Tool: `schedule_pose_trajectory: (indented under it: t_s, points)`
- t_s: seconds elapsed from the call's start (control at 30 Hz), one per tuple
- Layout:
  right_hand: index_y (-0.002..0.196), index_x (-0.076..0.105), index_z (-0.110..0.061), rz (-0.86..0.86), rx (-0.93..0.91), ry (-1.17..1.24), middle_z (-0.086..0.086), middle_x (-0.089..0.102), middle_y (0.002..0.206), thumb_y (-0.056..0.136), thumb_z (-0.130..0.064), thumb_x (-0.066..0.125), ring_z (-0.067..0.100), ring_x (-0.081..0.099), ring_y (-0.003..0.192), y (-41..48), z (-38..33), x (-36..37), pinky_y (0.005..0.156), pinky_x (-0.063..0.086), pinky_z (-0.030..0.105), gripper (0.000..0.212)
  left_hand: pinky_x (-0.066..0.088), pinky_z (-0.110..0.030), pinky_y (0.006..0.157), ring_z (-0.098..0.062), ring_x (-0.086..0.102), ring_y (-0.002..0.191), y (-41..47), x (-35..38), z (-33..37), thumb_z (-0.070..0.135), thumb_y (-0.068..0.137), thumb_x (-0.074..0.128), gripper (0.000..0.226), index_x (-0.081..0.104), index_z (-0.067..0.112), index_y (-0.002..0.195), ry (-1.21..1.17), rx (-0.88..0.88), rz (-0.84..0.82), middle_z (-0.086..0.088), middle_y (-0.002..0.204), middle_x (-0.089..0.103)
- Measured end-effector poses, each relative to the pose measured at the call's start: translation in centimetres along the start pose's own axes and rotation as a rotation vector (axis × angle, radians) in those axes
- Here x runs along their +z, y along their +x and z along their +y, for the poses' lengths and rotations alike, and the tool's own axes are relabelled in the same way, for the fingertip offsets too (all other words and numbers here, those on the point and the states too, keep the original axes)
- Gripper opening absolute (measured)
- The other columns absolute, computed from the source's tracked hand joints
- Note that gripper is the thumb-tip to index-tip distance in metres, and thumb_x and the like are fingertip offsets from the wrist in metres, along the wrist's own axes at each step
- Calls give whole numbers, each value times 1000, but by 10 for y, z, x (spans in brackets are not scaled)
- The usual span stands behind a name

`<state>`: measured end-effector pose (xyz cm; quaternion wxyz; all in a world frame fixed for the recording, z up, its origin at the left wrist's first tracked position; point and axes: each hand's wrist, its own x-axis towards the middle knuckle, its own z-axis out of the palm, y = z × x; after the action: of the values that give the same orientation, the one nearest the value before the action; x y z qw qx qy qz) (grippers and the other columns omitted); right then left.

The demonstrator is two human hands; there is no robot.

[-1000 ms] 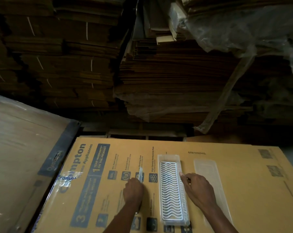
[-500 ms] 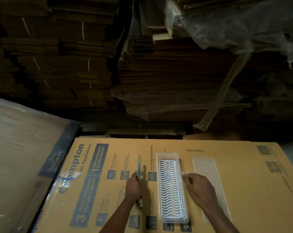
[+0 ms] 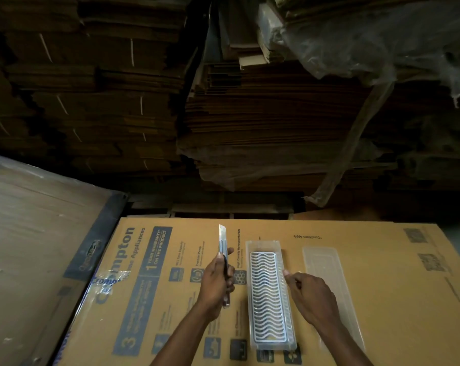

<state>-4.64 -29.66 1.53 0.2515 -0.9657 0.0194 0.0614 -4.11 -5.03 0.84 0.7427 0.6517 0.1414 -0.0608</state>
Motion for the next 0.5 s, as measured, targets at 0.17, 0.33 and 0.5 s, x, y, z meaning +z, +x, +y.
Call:
schedule_pose_trajectory:
  t_s: [0.17, 0.33, 0.5]
  points:
    - [82, 69, -34, 13, -6, -24, -8, 64, 67, 94, -71, 29, 5, 60, 64, 4, 1, 5, 49, 38, 24, 56, 28, -24, 49, -9, 28, 53, -4, 4, 10, 29, 109, 33, 35, 50, 17, 137, -83, -39, -74, 1, 69, 42]
    - [82, 70, -33, 1, -1, -23, -8, 66, 70, 94, -71, 28, 5, 60, 65, 4, -1, 3, 49, 39, 24, 57, 32, -23, 52, -9, 32, 57, -3, 2, 14, 21, 110, 32, 30, 46, 17, 135, -132, -62, -131, 1, 75, 43]
    - [58, 43, -35, -3, 13, -11, -7, 53, 58, 95, -68, 28, 6, 53, 56, 3, -4, -4, 46, 31, 26, 52, 37, -21, 55, -9, 37, 59, -3, 2, 21, 15, 109, 32, 22, 45, 7, 125, -162, -68, -201, -2, 81, 46]
